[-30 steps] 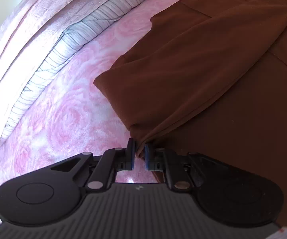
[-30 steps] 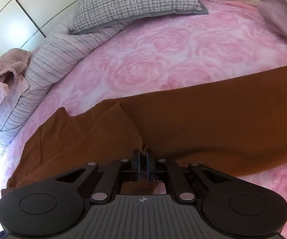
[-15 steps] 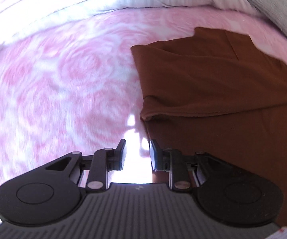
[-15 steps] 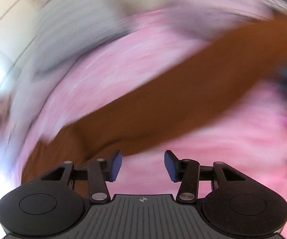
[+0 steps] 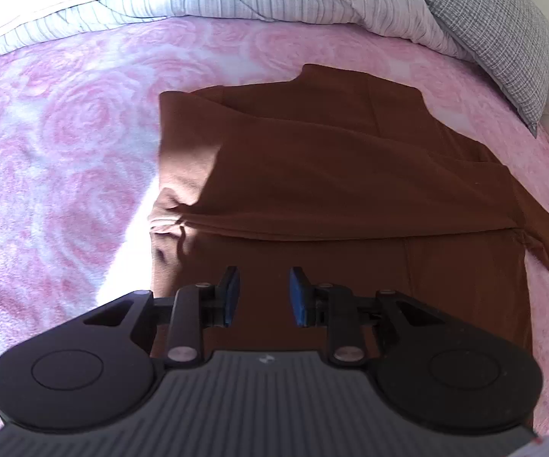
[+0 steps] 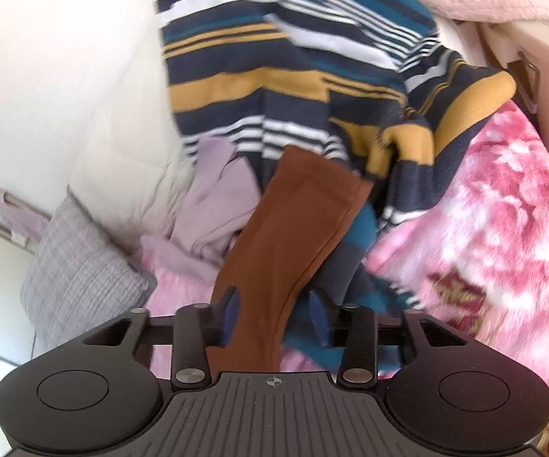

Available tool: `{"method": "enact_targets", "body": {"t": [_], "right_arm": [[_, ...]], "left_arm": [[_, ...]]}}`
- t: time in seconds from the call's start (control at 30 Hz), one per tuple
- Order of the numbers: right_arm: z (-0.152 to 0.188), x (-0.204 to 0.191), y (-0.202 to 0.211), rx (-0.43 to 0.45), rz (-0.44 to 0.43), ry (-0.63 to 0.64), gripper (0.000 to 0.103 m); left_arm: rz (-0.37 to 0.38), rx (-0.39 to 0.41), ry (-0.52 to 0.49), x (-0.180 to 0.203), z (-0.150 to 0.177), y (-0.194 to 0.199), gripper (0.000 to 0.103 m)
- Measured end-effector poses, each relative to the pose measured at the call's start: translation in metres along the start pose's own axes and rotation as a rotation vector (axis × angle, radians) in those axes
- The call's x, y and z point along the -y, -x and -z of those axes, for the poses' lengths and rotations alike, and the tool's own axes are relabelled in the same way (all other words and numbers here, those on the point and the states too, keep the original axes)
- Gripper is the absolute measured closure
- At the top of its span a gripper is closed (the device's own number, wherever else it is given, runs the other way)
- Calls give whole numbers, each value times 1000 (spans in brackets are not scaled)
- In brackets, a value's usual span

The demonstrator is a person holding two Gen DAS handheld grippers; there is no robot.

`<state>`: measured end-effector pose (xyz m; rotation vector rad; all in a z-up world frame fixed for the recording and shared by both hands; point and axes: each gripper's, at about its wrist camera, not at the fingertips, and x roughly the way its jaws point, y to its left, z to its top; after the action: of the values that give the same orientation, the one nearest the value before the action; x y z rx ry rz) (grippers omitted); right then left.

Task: Fold large clothes

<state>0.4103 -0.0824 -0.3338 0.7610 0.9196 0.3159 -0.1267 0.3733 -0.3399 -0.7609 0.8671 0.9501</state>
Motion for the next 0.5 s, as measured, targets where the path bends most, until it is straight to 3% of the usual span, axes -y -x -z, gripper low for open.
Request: {"method": "enact_targets", "body": {"t": [0.23, 0.27, 0.3, 0.37, 0.43, 0.5], "right_arm": [[-6, 8, -14, -17, 22, -69, 76], [-8, 8, -17, -17, 29, -70, 81], [-10, 7, -19, -13, 36, -71, 97], [-12, 3, -23, 0, 62, -51, 103], [-11, -17, -23, 43, 109, 40, 103], [0, -60, -18, 97, 143, 267, 103]], "left_arm": [[-8, -13, 17, -2, 5, -1, 79], [-10, -14, 22, -3, 6, -1, 79], [-12, -14, 26, -6, 7, 0, 79], [-13, -10, 36, -9, 7, 1, 79], [-17, -2, 45, -14, 7, 4, 79], [-17, 8, 59, -19, 7, 8, 79]]}}
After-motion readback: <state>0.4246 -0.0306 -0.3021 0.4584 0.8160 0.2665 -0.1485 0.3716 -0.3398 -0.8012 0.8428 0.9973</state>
